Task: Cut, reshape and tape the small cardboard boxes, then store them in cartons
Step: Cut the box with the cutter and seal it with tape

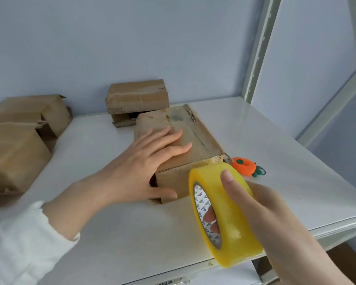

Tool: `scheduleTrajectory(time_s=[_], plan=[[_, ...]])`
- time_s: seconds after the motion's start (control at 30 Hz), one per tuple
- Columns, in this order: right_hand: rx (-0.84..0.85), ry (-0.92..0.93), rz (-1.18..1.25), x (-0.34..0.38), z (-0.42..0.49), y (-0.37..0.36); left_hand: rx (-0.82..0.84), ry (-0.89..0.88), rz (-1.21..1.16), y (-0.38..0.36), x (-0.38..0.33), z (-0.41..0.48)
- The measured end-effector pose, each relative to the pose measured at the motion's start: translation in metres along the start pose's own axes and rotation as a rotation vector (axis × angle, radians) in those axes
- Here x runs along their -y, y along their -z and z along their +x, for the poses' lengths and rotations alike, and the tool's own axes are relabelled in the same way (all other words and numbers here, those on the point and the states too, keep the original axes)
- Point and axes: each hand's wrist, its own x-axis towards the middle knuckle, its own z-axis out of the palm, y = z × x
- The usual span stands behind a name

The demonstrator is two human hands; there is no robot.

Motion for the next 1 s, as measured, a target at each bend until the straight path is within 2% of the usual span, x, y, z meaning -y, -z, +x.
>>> scheduleTrajectory(time_s=[0.07, 0.17, 0.3, 0.37, 0.43, 0.5, 0.6, 0.7, 0.8, 0.9, 1.0], plan=[[0.139, 0.013, 0.013, -0.005, -0.001, 0.004, -0.107, -0.014, 0.103, -0.003, 0.004, -0.003], [0.258, 0.111, -0.005, 0.002, -0.003, 0.012, -0.162, -0.056, 0.040, 0.008, 0.007, 0.003], [0.218, 0.336, -0.018, 0.037, 0.002, 0.011, -0.107, 0.003, -0.032, 0.037, 0.014, 0.011], [0.203, 0.419, 0.004, 0.059, 0.007, 0.004, -0.060, 0.119, -0.134, 0.056, 0.019, 0.020], [0.192, 0.463, 0.033, 0.078, 0.013, -0.004, -0.032, 0.208, -0.138, 0.069, 0.023, 0.029], [0.190, 0.488, 0.054, 0.092, 0.019, -0.008, -0.078, 0.256, -0.072, 0.073, 0.017, 0.030], [0.209, 0.512, 0.044, 0.100, 0.027, -0.011, -0.232, 0.224, 0.138, 0.054, -0.005, 0.019], [0.208, 0.505, 0.053, 0.101, 0.033, -0.014, -0.174, 0.298, 0.372, 0.022, -0.017, 0.017], [0.246, 0.522, 0.072, 0.103, 0.037, -0.013, -0.286, 0.375, 0.386, 0.019, -0.011, 0.031], [0.373, 0.610, 0.077, 0.115, 0.039, -0.005, -0.395, 0.292, 0.433, 0.048, 0.004, 0.047], [0.387, 0.781, 0.098, 0.141, 0.040, -0.003, -0.338, 0.219, 0.462, 0.094, 0.008, 0.056]])
